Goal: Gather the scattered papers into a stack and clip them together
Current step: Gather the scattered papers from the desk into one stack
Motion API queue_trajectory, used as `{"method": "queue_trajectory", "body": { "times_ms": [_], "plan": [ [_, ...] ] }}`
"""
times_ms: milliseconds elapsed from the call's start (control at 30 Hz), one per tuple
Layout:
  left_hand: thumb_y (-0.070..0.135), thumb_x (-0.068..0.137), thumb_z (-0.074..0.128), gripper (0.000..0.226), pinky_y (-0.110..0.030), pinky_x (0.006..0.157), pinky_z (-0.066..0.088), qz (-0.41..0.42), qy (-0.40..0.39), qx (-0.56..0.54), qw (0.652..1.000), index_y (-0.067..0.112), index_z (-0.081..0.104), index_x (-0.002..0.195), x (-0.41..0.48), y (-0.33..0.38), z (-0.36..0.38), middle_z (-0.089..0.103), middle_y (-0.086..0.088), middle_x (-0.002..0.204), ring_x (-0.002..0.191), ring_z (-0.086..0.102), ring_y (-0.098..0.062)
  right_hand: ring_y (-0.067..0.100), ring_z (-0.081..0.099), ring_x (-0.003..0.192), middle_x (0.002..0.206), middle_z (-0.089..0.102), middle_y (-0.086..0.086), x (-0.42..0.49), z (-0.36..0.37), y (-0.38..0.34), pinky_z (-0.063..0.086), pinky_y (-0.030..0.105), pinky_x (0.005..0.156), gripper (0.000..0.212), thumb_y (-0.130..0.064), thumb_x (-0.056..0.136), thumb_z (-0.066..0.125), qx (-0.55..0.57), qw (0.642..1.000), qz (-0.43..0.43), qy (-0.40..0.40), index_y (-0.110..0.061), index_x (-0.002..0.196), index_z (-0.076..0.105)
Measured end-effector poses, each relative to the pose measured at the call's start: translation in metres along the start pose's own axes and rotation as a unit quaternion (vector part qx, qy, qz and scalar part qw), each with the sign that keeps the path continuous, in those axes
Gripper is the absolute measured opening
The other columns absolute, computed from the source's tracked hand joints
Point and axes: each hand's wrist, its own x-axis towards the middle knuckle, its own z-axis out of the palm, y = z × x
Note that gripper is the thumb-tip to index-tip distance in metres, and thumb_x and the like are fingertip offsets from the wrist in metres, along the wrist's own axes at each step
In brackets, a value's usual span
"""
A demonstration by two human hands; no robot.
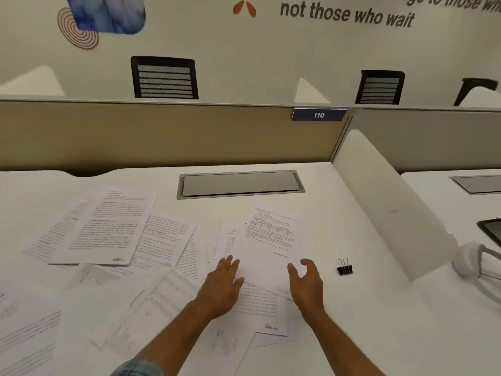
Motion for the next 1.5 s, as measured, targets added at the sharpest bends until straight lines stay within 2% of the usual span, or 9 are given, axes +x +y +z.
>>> {"method": "queue_trajectory", "body": {
  "times_ms": [433,600,733,933,1067,1167,1233,1333,1500],
  "plan": [
    [0.045,0.108,0.029,0.066,-0.038,0.127,0.004,-0.032,-0.044,0.047,0.997,0.015,0.010,0.163,0.017,0.004,0.010,0.003,-0.004,0.173,0.159,0.000,-0.020,0.032,0.060,0.112,0.132,0.061,0.018,0.042,0.007,0.007,0.051,0.046,0.102,0.051,-0.021,0.092,0.071,0.114,0.986,0.122,0.027,-0.008,0.137,0.051],
    [0.046,0.108,0.029,0.065,-0.037,0.127,0.003,-0.026,-0.035,0.045,0.998,0.016,0.011,0.163,0.017,0.000,0.013,0.003,-0.002,0.173,0.159,0.000,-0.018,0.032,0.066,0.101,0.120,0.069,0.018,0.053,0.011,0.007,0.056,0.039,0.085,0.040,-0.011,0.093,0.068,0.124,0.983,0.134,0.010,-0.007,0.131,0.057],
    [0.048,0.106,0.034,0.063,-0.038,0.128,0.010,-0.034,0.015,-0.080,0.996,0.020,0.020,0.161,0.017,-0.005,0.009,0.015,0.000,0.172,0.158,0.012,-0.018,0.031,0.068,0.099,0.117,0.071,0.013,0.056,0.008,0.009,0.053,0.028,0.070,0.033,-0.002,0.095,0.059,0.132,0.984,0.123,-0.016,-0.005,0.128,0.063],
    [0.043,0.102,0.053,0.058,-0.038,0.117,0.035,-0.119,0.143,-0.322,0.928,0.019,0.041,0.154,0.010,-0.005,-0.024,0.046,-0.004,0.158,0.144,0.045,-0.022,0.027,0.065,0.105,0.119,0.068,0.009,0.045,-0.008,0.012,0.054,0.030,0.073,0.037,-0.006,0.097,0.062,0.185,0.973,0.123,-0.068,-0.011,0.134,0.059],
    [0.036,0.095,0.068,0.065,-0.043,0.103,0.050,-0.193,0.123,-0.460,0.858,0.018,0.043,0.151,0.004,-0.018,-0.041,0.058,-0.010,0.146,0.125,0.059,-0.028,0.030,0.070,0.111,0.119,0.073,0.010,0.031,0.001,0.026,0.055,0.048,0.102,0.035,-0.009,0.093,0.069,0.180,0.964,0.149,-0.128,-0.014,0.126,0.062],
    [0.019,0.093,0.072,0.043,-0.036,0.082,0.058,-0.206,0.093,-0.498,0.837,0.021,0.061,0.134,-0.007,-0.037,-0.043,0.070,-0.005,0.132,0.107,0.071,-0.024,0.029,0.074,0.104,0.114,0.077,0.009,0.013,0.013,0.029,0.058,0.049,0.098,0.028,-0.010,0.093,0.069,0.165,0.958,0.148,-0.182,-0.014,0.120,0.067],
    [0.010,0.094,0.068,0.033,-0.042,0.085,0.061,-0.216,0.099,-0.496,0.835,0.023,0.068,0.124,-0.016,-0.050,-0.043,0.076,-0.003,0.121,0.102,0.074,-0.025,0.027,0.075,0.098,0.109,0.078,0.008,0.001,0.020,0.026,0.062,0.043,0.089,0.021,-0.012,0.094,0.068,0.163,0.956,0.140,-0.201,-0.015,0.115,0.068],
    [0.005,0.095,0.064,0.033,-0.051,0.093,0.059,-0.240,0.140,-0.495,0.823,0.021,0.068,0.124,-0.032,-0.077,-0.045,0.076,-0.005,0.115,0.100,0.074,-0.030,0.024,0.072,0.089,0.103,0.075,0.008,-0.003,0.025,0.022,0.062,0.039,0.078,0.022,-0.022,0.093,0.070,0.075,0.988,0.079,-0.106,-0.017,0.113,0.065],
    [0.002,0.097,0.060,0.035,-0.051,0.097,0.056,-0.263,0.185,-0.496,0.806,0.016,0.067,0.128,-0.050,-0.112,-0.048,0.073,-0.008,0.118,0.102,0.071,-0.032,0.030,0.052,0.127,0.132,0.054,0.012,0.007,0.039,0.015,0.051,0.048,0.101,0.059,-0.029,0.088,0.075,-0.090,0.996,0.018,-0.021,-0.017,0.140,0.049]
  ]
}}
